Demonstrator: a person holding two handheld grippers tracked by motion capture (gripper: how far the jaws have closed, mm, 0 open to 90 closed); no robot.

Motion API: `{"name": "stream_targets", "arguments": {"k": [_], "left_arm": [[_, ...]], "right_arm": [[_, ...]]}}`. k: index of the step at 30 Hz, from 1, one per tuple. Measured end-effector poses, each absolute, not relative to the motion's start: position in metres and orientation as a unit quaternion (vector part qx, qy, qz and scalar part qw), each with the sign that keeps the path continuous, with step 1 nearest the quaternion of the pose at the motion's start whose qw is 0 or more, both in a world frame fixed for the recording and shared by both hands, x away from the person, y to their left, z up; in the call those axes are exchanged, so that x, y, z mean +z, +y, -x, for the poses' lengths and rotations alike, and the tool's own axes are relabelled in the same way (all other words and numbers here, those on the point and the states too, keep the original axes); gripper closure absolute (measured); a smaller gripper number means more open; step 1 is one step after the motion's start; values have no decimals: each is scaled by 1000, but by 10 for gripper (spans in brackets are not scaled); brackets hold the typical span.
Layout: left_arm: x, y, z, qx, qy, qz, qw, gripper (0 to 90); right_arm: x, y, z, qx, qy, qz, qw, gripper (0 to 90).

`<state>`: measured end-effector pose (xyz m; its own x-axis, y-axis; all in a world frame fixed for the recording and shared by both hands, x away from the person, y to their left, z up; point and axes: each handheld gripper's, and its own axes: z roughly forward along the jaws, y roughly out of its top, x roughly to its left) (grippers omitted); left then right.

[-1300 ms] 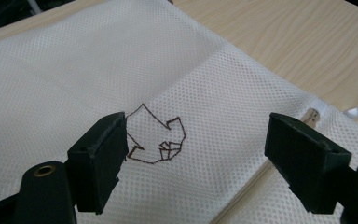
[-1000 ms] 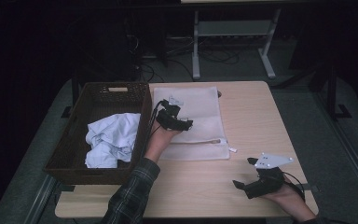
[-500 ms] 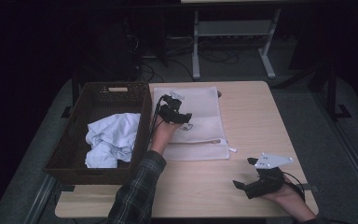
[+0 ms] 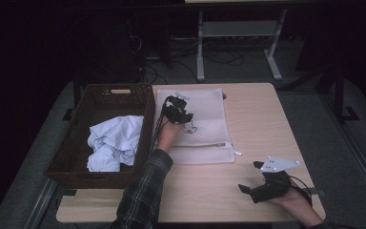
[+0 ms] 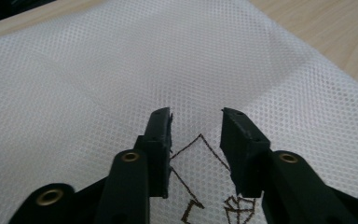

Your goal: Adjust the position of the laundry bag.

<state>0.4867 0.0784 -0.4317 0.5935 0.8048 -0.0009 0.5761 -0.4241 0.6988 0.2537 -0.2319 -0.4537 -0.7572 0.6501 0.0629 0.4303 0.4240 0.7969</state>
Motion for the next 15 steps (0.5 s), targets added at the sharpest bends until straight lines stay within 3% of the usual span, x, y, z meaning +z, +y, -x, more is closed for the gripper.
{"name": "stream_targets", "arguments": {"k": [15], "left_arm": [[-450, 78, -498, 149, 422, -831, 331, 880]], "right_arm": [[-455, -231, -253, 427, 835, -322, 128, 0]]}}
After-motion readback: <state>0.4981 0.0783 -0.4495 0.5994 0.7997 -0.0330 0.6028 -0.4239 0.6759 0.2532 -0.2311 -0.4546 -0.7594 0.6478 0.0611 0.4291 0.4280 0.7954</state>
